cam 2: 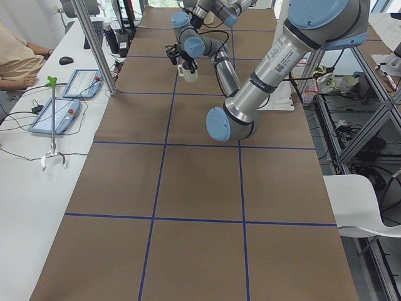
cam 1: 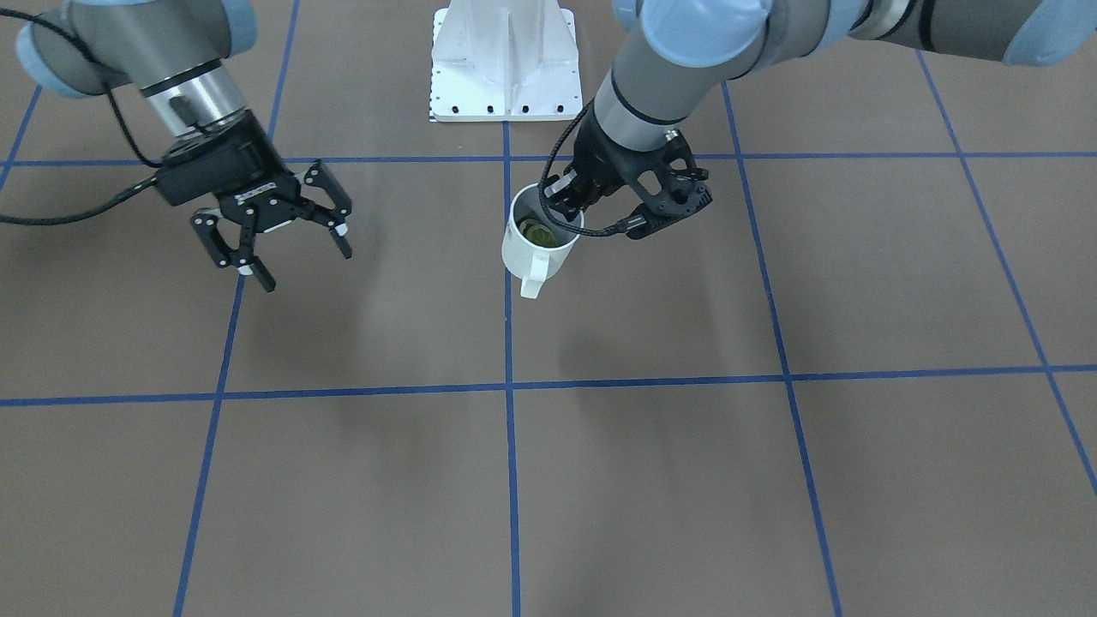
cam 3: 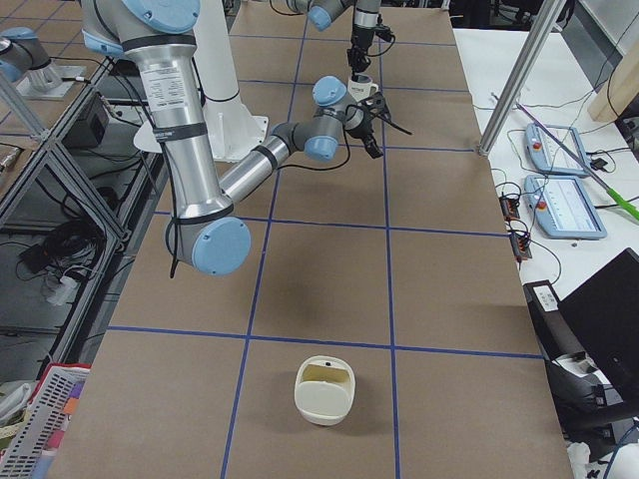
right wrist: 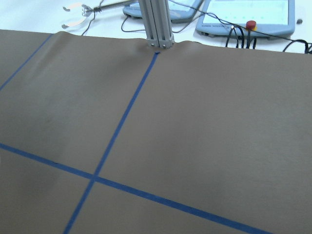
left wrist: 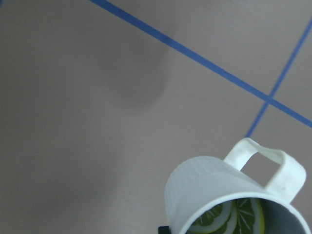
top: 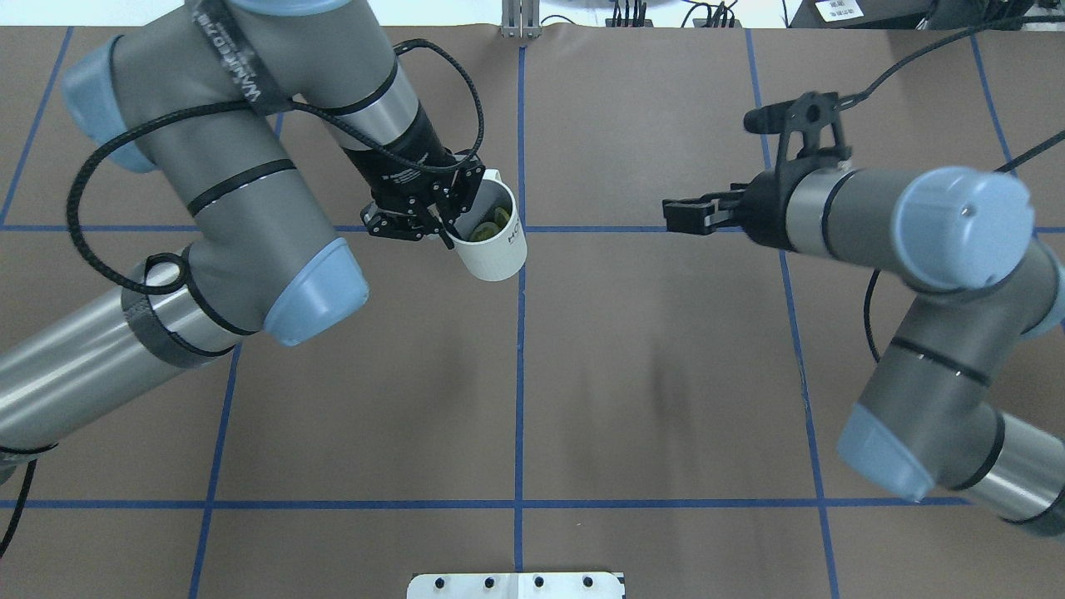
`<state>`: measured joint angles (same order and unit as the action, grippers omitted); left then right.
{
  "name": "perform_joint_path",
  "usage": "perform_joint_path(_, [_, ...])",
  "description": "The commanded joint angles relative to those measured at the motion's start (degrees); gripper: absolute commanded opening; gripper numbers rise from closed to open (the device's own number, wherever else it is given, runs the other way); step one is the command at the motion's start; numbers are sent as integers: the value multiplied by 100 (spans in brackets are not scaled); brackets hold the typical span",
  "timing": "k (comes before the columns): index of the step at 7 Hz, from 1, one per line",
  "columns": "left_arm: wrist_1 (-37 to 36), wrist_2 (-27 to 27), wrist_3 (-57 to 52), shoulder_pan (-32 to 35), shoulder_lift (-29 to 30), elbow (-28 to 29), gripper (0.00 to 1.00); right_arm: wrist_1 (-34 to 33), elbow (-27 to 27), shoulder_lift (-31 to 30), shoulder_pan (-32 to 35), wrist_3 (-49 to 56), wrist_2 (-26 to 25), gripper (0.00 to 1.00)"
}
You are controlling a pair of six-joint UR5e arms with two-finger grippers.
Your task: Left arm hands cup to right arm to dump lemon
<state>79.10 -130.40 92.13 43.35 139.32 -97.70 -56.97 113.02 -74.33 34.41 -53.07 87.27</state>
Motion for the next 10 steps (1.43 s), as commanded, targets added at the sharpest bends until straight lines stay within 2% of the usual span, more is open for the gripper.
perform_joint_path(1, [-149, 67, 218, 33, 411, 348, 0, 2, 63, 182, -1668, -19, -2477, 99])
perform_joint_path(2, [-149, 67, 218, 94, 429, 365, 0, 2, 37, 243, -2240, -19, -3261, 99])
perform_joint_path(3, [-149, 67, 279, 130, 490, 383, 0, 2, 2, 305, -2594, -19, -3721, 99])
perform_joint_path(6, [-176, 58, 620, 78, 622, 418, 0, 1, -340, 621, -2966, -11, -4707, 99])
perform_joint_path(8, [-193, 50, 779, 25, 657, 357, 0, 10, -438, 823, -3028, -72, -5130, 99])
perform_joint_path(10, [-202, 50, 807, -71, 675, 339, 0, 36, -421, 832, -3028, -99, -5289, 99])
